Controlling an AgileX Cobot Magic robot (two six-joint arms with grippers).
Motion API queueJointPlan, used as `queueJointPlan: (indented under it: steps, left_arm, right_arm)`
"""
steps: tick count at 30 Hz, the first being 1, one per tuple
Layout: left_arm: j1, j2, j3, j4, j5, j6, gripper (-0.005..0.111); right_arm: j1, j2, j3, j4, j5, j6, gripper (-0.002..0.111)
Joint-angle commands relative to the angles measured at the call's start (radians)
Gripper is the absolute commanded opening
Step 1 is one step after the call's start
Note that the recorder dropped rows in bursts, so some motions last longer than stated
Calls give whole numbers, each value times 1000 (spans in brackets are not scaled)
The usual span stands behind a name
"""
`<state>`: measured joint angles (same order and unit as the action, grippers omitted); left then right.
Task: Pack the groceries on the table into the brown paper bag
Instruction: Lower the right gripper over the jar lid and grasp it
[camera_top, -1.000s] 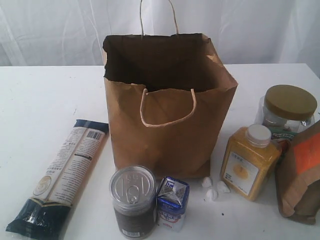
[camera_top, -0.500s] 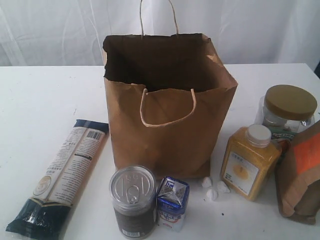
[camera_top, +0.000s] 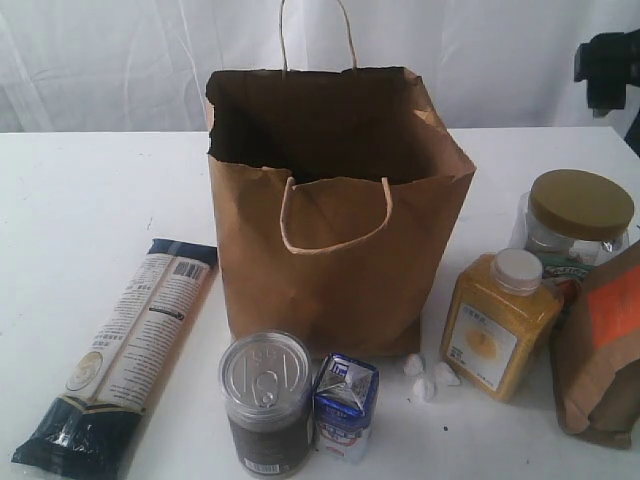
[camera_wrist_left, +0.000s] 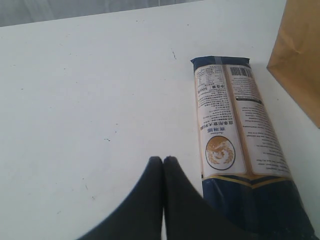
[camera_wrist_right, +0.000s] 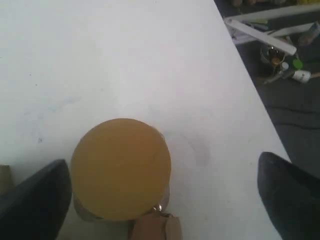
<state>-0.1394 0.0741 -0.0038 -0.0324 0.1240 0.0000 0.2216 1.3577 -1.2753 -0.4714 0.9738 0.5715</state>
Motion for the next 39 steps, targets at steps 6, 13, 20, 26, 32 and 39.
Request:
queueJointPlan:
  steps: [6, 13, 20, 26, 32, 39]
  left_arm:
    - [2, -5, 4, -8, 4, 0, 0]
    - [2, -5, 4, -8, 4, 0, 0]
    - [2, -5, 4, -8, 4, 0, 0]
    - [2, -5, 4, -8, 4, 0, 0]
    - [2, -5, 4, -8, 4, 0, 0]
    - [2, -5, 4, -8, 4, 0, 0]
  right_arm:
    - [-24, 78, -8, 0, -29, -10, 93]
    - [-24, 76, -8, 28, -41, -10, 93]
    - [-24, 102, 32, 129, -93, -23, 94]
    - [-22, 153, 44, 151, -118, -47, 94]
    - [-22, 191, 44, 139, -142, -66, 94]
    - [-22, 227, 44, 73, -179, -71, 94]
